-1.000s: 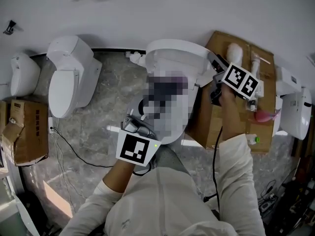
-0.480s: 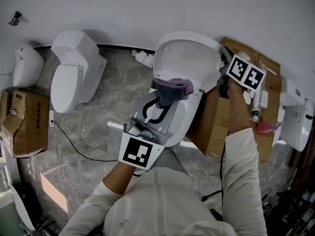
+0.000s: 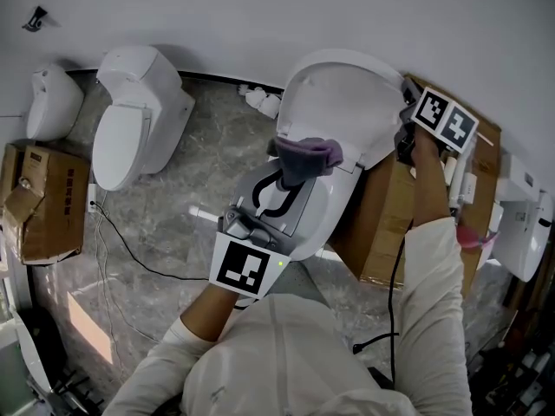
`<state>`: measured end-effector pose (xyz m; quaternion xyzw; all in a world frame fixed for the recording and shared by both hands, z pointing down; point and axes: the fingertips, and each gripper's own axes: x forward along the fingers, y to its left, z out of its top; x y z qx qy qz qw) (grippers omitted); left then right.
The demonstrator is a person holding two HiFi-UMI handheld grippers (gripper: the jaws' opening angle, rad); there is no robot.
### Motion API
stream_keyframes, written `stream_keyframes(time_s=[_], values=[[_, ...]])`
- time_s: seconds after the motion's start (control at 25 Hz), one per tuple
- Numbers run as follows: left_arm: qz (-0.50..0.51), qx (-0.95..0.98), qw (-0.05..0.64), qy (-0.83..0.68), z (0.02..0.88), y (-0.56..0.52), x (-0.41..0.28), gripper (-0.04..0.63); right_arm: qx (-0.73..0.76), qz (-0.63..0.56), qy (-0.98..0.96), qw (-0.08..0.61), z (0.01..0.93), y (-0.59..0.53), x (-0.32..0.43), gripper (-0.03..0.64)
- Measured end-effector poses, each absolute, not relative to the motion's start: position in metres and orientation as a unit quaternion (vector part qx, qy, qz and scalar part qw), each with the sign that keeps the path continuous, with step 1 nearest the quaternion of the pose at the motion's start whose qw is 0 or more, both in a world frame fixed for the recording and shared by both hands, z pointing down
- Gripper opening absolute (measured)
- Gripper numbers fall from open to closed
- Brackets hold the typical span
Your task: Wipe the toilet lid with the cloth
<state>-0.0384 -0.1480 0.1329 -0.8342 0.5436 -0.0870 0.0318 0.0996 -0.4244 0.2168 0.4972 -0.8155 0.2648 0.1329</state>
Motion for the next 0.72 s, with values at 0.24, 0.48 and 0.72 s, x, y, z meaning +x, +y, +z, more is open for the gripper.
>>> stream_keyframes(time_s=[0.24, 0.48, 0.72], values=[[-0.086, -0.832, 0.029, 0.548, 0.135, -0.151, -0.038, 0.066, 0.500, 0.250, -0.816, 0.147, 0.218, -0.441, 0.099, 0.015], [-0.081, -0.834, 0.019, 0.546, 0.140, -0.150, -0.035, 0.066, 0.513, 0.236, -0.813, 0.145, 0.218, -0.443, 0.100, 0.015], [-0.078, -0.839, 0.012, 0.539, 0.144, -0.149, -0.040, 0.066, 0.549, 0.194, -0.795, 0.168, 0.219, -0.446, 0.109, 0.015]])
